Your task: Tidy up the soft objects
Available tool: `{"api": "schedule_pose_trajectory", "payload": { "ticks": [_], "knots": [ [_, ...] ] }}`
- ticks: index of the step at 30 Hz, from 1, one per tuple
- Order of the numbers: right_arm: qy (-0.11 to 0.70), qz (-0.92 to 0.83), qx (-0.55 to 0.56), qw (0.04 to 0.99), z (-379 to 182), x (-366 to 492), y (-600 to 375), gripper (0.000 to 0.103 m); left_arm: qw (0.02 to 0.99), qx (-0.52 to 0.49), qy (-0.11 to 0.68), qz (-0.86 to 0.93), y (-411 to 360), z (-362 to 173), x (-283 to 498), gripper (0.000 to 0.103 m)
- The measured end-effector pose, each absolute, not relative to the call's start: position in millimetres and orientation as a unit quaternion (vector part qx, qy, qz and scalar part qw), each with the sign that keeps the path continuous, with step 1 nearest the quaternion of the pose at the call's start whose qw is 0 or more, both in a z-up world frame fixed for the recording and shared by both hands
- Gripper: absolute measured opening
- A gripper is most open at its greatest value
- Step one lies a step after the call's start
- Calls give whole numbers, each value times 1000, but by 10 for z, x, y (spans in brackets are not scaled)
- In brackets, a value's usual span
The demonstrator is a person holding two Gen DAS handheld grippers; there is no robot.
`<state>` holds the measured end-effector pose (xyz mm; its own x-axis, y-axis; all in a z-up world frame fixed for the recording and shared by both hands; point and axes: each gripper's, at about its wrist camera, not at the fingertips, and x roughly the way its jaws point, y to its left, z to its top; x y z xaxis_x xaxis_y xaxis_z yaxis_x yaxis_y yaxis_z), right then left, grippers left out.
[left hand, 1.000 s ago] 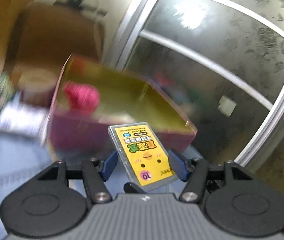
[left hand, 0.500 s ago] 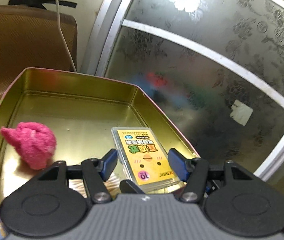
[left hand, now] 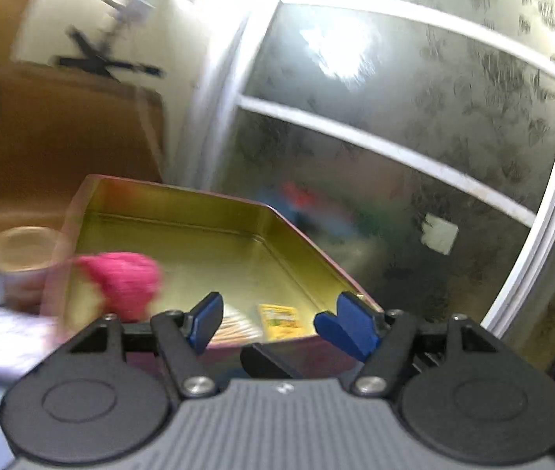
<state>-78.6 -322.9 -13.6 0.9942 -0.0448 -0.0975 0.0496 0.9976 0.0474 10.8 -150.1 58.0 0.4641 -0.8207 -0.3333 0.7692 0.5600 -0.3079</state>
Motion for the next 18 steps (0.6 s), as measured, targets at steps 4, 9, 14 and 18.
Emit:
{"api": "schedule_pose_trajectory", "payload": {
  "ticks": [4, 9, 14, 18],
  "knots": [
    [79, 79, -15, 994, -114, -742, -2735, 59, 893, -77, 226, -382, -722, 449, 149, 66],
    [157, 183, -59, 969, -41, -310, -2168, 58, 932, -116, 243, -243, 202, 149, 362, 66],
    [231, 208, -151, 938, 6, 304, -1615, 55, 943, -151, 225, -193, 668, 9, 414, 66],
    [332, 212, -170, 903, 97, 962, -1474, 57, 943, -151, 215, -203, 692, 16, 434, 70]
  ]
}}
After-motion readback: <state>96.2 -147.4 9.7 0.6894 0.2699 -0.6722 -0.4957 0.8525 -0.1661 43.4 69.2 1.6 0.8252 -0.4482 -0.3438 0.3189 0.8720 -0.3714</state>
